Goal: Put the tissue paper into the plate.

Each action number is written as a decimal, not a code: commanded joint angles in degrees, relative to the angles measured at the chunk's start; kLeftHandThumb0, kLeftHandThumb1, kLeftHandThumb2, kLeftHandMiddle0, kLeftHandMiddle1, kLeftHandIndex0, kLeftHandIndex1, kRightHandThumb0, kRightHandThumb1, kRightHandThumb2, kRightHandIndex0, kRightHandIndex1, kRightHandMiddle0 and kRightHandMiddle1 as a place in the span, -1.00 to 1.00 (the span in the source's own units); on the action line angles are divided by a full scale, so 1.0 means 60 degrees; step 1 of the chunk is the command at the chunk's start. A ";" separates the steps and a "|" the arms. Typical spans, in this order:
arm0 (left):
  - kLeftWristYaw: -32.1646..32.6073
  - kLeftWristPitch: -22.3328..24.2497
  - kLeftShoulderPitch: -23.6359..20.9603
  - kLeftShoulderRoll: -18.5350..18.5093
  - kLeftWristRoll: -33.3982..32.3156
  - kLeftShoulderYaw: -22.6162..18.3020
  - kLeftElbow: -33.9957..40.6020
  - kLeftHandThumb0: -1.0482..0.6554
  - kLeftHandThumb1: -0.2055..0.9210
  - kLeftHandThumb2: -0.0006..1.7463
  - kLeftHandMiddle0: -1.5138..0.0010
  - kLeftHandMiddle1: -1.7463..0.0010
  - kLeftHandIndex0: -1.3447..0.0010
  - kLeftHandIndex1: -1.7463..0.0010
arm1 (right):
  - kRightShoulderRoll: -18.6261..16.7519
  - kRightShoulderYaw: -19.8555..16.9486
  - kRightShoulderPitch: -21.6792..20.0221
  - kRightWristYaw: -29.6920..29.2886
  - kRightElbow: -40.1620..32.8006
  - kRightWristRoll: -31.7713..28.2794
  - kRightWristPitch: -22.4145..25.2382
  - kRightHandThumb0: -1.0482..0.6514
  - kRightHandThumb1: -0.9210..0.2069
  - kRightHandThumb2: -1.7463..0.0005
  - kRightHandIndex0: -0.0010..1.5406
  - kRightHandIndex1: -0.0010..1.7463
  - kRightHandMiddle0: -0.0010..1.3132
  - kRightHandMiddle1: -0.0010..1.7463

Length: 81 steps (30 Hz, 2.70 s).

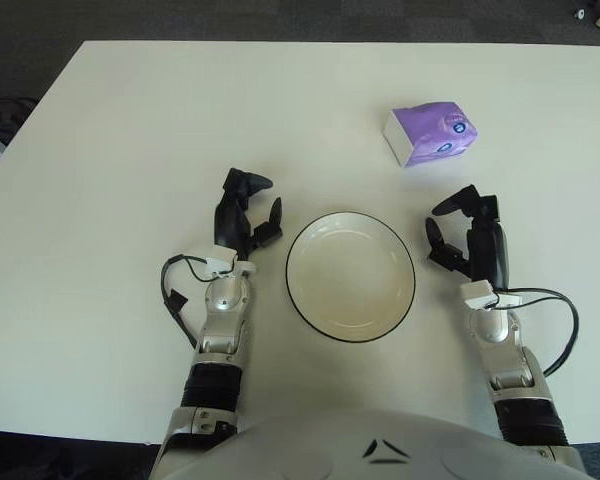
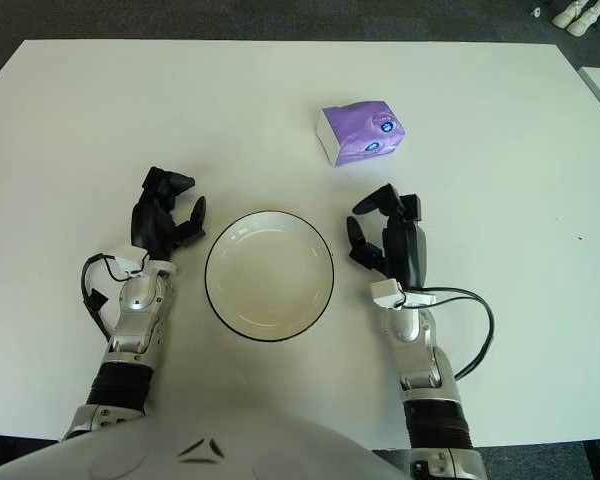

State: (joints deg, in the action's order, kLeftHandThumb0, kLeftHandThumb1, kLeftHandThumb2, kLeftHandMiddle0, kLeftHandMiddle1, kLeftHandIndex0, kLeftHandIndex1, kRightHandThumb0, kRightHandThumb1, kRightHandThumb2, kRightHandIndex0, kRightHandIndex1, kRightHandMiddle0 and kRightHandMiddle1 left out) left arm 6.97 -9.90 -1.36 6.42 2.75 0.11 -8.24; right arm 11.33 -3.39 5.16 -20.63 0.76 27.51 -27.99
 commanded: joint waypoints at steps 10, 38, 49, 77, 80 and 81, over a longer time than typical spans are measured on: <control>0.0033 0.0420 0.0670 -0.0003 -0.0025 -0.0027 -0.0644 0.22 0.34 0.02 0.20 -0.44 0.38 -1.00 | 0.0582 -0.0485 -0.0003 0.0567 -0.1017 -0.0151 0.0308 -0.18 -0.97 0.35 -0.52 0.31 -0.70 1.00; 0.0115 0.0434 0.0654 0.0046 0.0009 -0.0021 -0.0669 0.23 0.34 0.02 0.20 -0.44 0.40 -1.00 | 0.2420 -0.1127 -0.1343 0.3523 -0.2848 0.0001 0.3505 -0.81 -0.69 0.33 -1.00 -0.98 -1.00 -0.87; 0.0146 0.0446 0.0647 0.0103 -0.0018 -0.0011 -0.0664 0.23 0.33 0.02 0.17 -0.42 0.40 -1.00 | 0.3299 -0.1096 -0.1997 0.3631 -0.2108 0.0230 0.3235 -0.92 -0.64 0.37 -1.00 -1.00 -1.00 -1.00; 0.0213 0.0366 0.0622 0.0016 0.0103 0.0060 -0.0785 0.23 0.32 0.04 0.20 -0.45 0.37 -1.00 | 0.4459 0.0073 -0.4163 0.4730 -0.0386 0.0639 0.3463 -1.00 -0.69 0.44 -1.00 -1.00 -1.00 -1.00; 0.0213 0.0358 0.0619 0.0029 0.0074 0.0053 -0.0781 0.22 0.29 0.06 0.20 -0.45 0.35 -1.00 | 0.4664 0.0257 -0.4420 0.4834 -0.0045 0.0772 0.3334 -1.00 -0.69 0.45 -1.00 -1.00 -1.00 -1.00; 0.0213 0.0356 0.0618 0.0031 0.0067 0.0052 -0.0781 0.22 0.29 0.07 0.20 -0.45 0.35 -1.00 | 0.4705 0.0296 -0.4471 0.4846 0.0024 0.0783 0.3304 -1.00 -0.69 0.45 -1.00 -1.00 -1.00 -1.00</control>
State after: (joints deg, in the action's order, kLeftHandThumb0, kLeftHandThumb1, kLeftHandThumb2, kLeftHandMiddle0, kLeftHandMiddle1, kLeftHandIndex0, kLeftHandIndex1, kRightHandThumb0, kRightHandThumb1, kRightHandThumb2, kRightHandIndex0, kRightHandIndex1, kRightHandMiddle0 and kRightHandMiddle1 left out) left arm 7.89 -10.65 -1.73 6.43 3.04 0.46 -8.53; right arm 37.74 -2.31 -20.80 7.89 -0.78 31.18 -7.35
